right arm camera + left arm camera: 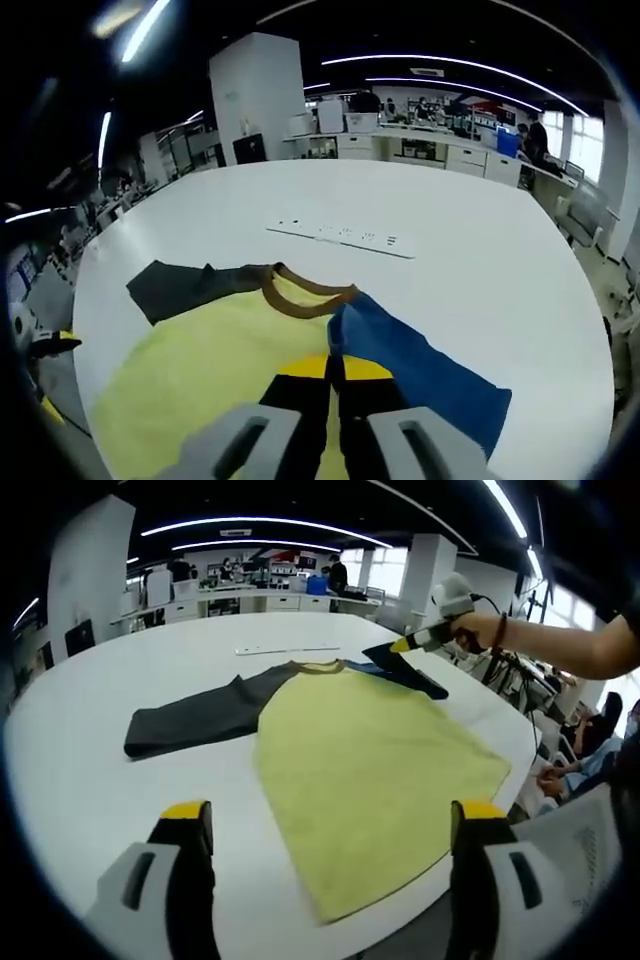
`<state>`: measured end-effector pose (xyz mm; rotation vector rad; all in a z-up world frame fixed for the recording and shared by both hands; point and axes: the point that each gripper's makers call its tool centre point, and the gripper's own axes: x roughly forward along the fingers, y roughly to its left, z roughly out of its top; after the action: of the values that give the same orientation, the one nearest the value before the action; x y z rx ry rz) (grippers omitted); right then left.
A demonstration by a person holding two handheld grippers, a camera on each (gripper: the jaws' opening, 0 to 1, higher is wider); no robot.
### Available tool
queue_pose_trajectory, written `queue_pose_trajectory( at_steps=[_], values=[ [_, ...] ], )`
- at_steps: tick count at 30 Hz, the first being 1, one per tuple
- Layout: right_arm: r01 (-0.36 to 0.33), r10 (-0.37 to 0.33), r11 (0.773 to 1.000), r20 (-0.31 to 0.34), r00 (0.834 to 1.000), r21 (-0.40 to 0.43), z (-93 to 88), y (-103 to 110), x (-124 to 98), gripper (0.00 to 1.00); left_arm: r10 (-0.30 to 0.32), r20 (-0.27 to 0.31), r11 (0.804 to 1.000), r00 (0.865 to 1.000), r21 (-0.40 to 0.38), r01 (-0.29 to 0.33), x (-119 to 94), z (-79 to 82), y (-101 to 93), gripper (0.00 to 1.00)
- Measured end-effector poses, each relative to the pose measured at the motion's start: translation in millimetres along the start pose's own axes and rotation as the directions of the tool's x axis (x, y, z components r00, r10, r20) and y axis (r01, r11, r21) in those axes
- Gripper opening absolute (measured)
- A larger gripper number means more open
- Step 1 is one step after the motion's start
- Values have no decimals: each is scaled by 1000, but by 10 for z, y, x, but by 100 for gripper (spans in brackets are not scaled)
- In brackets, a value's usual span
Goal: Fold the garment on the visible template until the final outline fits inside the template.
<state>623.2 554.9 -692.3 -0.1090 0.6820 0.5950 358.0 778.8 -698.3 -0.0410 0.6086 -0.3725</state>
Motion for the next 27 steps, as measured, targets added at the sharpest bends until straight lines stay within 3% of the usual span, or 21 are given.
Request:
queue_pose_trajectory(
  at_steps=[5, 27],
  values=[
    [-20, 20, 999, -2, 1000, -41, 43, 120, 48, 0, 0, -3, 1000, 1000, 0, 0, -4, -2, 0, 96],
    [-95, 95, 995, 3, 995, -40, 170, 592, 161, 0, 2, -20, 1000, 1000, 7, -2, 2, -59, 66, 94]
  ],
)
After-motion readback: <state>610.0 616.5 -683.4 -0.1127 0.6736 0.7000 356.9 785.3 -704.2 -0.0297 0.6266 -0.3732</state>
